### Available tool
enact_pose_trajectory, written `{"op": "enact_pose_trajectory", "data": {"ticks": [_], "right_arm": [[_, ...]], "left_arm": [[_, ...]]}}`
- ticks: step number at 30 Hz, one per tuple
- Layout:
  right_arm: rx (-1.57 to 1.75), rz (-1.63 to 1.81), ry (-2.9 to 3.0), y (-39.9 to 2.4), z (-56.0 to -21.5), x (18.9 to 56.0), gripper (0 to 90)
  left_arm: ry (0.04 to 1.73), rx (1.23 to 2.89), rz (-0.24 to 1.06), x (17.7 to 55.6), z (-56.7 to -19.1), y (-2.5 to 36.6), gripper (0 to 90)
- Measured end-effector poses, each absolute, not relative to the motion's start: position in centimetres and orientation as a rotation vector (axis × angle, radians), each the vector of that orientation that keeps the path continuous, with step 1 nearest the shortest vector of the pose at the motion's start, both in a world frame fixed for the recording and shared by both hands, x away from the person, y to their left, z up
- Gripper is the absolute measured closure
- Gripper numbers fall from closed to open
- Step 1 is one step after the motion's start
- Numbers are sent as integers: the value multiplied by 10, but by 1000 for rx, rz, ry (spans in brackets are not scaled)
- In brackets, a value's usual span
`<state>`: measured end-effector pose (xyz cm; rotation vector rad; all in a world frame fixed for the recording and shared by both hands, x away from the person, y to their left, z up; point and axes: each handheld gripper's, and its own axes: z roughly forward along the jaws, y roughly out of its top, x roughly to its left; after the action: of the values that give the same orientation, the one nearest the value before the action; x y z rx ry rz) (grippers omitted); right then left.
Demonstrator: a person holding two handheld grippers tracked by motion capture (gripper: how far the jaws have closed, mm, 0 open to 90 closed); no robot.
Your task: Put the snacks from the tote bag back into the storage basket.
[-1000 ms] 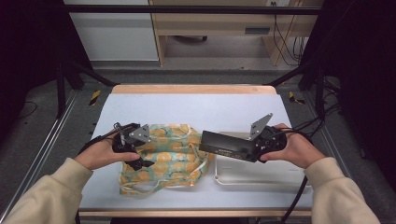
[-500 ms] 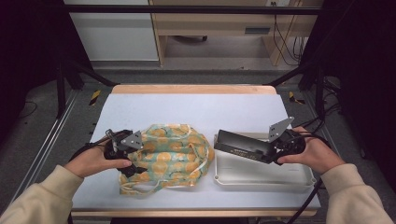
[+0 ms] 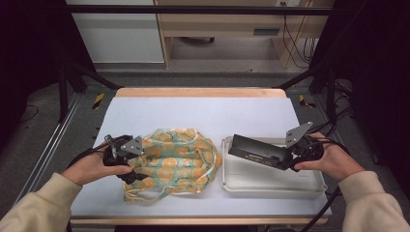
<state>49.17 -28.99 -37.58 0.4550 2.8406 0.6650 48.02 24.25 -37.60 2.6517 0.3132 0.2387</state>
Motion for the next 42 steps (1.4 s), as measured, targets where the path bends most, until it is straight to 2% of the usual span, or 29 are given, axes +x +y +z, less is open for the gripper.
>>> {"op": "enact_pose_trajectory", "data": {"ticks": [42], "right_arm": [[333, 577, 2924, -288, -391, 486, 429]], "left_arm": [[344, 2651, 249, 476, -378, 257, 109]]}}
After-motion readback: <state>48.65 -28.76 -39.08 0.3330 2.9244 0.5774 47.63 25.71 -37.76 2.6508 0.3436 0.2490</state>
